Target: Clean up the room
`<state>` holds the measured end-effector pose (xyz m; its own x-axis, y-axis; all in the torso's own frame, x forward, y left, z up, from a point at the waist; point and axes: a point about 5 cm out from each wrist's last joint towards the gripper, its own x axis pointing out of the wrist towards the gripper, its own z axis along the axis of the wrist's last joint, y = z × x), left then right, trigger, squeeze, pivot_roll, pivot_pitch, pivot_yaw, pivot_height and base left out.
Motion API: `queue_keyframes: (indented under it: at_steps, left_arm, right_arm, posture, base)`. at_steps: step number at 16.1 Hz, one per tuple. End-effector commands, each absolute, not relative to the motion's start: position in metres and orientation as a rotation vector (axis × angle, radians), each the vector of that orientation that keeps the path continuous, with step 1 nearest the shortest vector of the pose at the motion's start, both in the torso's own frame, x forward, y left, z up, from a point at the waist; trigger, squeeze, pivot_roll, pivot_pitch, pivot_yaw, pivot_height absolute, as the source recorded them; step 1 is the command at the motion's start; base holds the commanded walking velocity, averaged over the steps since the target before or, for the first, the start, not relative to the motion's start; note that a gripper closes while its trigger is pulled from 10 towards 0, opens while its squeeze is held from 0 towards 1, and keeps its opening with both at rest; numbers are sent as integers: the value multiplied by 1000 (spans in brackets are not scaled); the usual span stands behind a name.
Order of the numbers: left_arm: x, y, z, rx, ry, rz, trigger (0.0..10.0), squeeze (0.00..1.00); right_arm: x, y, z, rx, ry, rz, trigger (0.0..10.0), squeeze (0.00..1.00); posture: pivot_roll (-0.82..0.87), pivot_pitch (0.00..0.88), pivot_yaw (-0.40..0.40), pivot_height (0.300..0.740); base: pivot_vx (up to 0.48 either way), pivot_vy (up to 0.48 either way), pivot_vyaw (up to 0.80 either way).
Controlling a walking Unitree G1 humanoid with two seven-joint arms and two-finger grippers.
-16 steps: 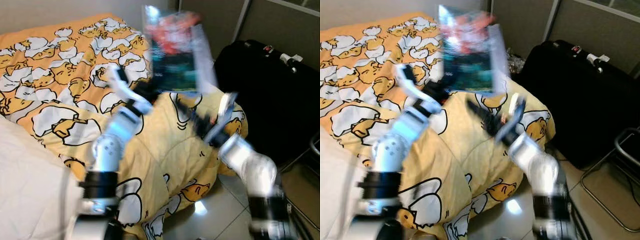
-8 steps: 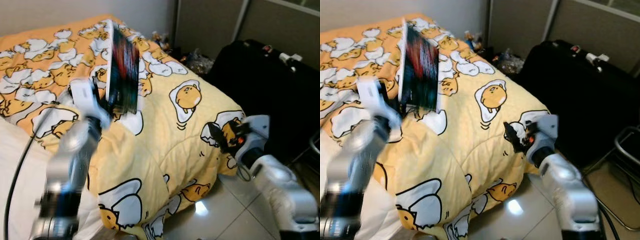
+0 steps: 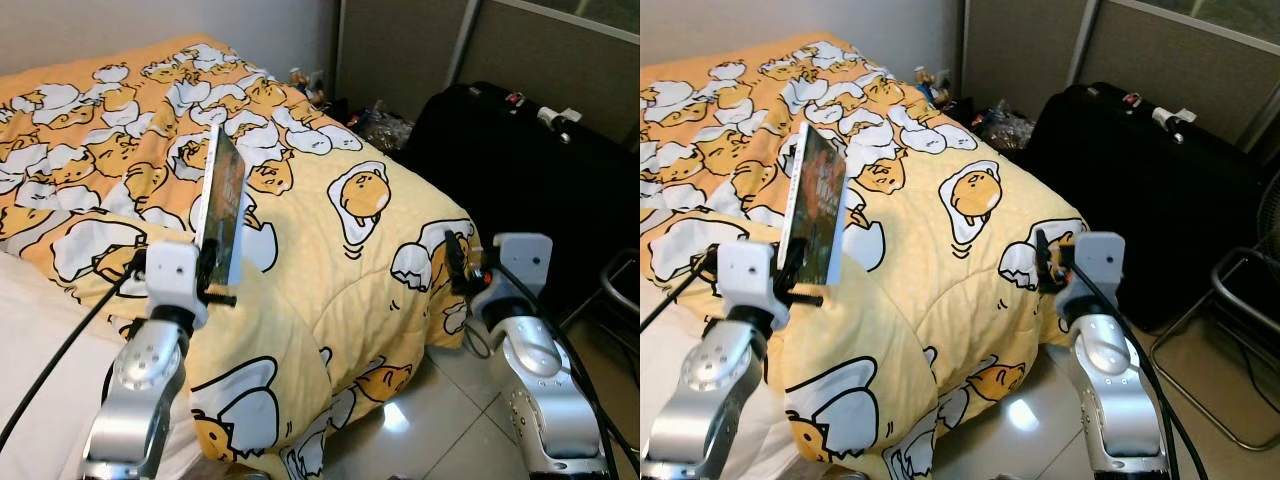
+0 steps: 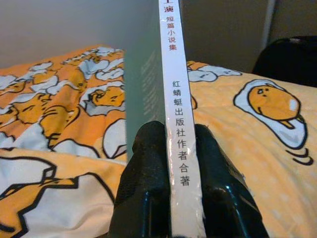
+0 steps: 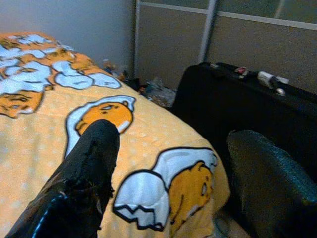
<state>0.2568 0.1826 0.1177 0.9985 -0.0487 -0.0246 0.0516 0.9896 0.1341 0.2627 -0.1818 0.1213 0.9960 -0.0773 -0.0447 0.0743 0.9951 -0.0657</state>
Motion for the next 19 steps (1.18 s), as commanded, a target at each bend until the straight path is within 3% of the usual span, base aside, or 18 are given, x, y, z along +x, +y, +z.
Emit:
queue_keyframes:
  at_steps: [1,5,6,9,13,19]
  left_arm:
    - [256,183,136,136,-74,-12,10000,0]
    - [258,182,142,139,-100,10,10000,0]
    - [260,180,144,132,-107,21,10000,0]
    - [263,176,147,136,-117,30,10000,0]
    - [262,178,145,165,-109,25,10000,0]
    - [259,177,142,180,-94,20,10000,0]
  right_arm:
    - [264,-182,123,-73,23,-91,10000,0]
    - [271,-180,132,-48,-37,-102,10000,0]
    - [274,-181,133,26,-30,-116,10000,0]
    - [278,-171,135,115,-20,21,10000,0]
    - [271,-159,128,-7,16,179,10000,0]
    - [267,-163,119,-27,64,220,10000,0]
  posture:
    - [33,0,1,740]
    - [40,0,-2,740]
    - [48,0,-4,740]
    - [52,0,-1,740]
    - [52,0,-1,740]
    - [57,0,2,740]
  base:
    - [0,480,0]
    - [0,480,0]
    - [0,480,0]
    - [0,480,0]
    - [0,480,800]
    - [0,480,800]
